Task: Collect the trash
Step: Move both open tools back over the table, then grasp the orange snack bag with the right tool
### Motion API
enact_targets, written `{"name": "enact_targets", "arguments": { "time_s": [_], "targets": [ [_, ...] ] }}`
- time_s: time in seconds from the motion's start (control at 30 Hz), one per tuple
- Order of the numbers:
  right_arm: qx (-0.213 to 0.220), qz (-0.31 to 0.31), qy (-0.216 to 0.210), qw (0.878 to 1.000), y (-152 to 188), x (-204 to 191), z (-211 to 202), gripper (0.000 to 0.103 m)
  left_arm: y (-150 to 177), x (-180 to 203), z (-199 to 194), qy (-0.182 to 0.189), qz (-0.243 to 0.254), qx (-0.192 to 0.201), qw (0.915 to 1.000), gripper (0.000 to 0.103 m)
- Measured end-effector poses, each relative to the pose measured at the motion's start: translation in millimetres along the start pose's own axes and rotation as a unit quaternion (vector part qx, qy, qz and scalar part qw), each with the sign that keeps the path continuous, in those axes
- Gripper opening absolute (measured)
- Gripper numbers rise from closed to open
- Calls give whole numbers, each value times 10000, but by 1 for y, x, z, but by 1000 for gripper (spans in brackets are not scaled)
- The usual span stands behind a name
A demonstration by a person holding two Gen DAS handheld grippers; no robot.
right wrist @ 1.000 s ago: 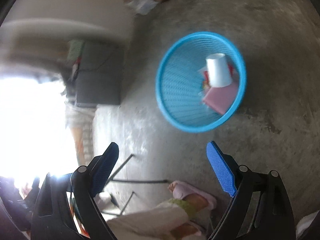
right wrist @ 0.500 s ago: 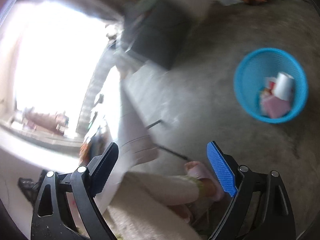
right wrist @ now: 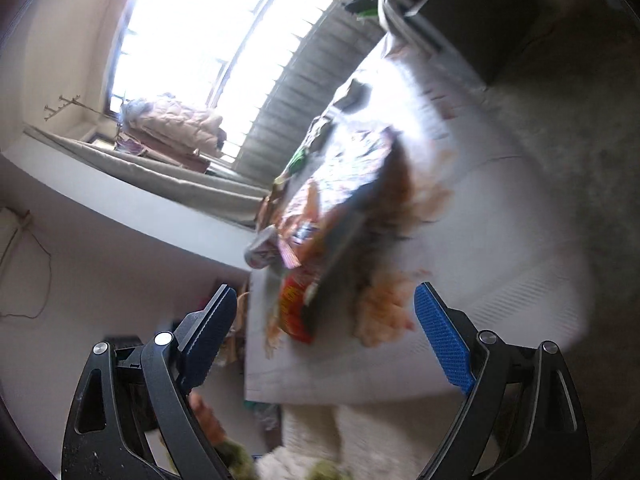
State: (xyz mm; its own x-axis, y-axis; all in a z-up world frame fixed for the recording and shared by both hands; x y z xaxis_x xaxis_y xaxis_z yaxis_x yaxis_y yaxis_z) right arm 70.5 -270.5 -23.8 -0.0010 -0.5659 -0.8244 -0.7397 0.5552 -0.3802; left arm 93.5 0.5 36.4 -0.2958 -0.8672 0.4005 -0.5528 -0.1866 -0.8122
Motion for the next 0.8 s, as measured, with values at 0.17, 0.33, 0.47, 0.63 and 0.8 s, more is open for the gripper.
{"name": "enact_targets", "arguments": {
  "time_s": [0.17,0.33,0.47,0.63,0.8],
  "targets": [
    [-253,422,-195,9986,-10,-14,45,86,3,-20,-8,-53,8,64,10000,90],
    [-360,900,-85,9953,-23,-11,80,82,12,-22,-9,55,381,25,9993,90],
    [-371,1069,145,9935,-33,0,101,80,24,-5,5,73,1102,-109,9938,90],
    [-473,1301,224,9901,-39,8,126,74,38,-1,26,-5,1484,-231,9887,90],
    [-559,1457,91,9877,-43,11,139,58,40,-7,37,21,1448,-299,9890,90]
  ]
}}
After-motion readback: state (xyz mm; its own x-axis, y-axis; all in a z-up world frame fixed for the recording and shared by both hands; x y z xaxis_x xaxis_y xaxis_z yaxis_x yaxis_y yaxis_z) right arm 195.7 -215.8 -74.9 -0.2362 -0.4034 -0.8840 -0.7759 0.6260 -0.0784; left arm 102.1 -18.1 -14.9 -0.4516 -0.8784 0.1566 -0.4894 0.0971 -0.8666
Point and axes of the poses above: each gripper's, at about its wrist camera, not at the fingertips, and z roughly the way its jaws point, x to its right, y to its underside, the point moved 6 cm from there along z, roughly the way its jaws point, and after that the axes turned 6 degrees about x, right-handed, at the moved point
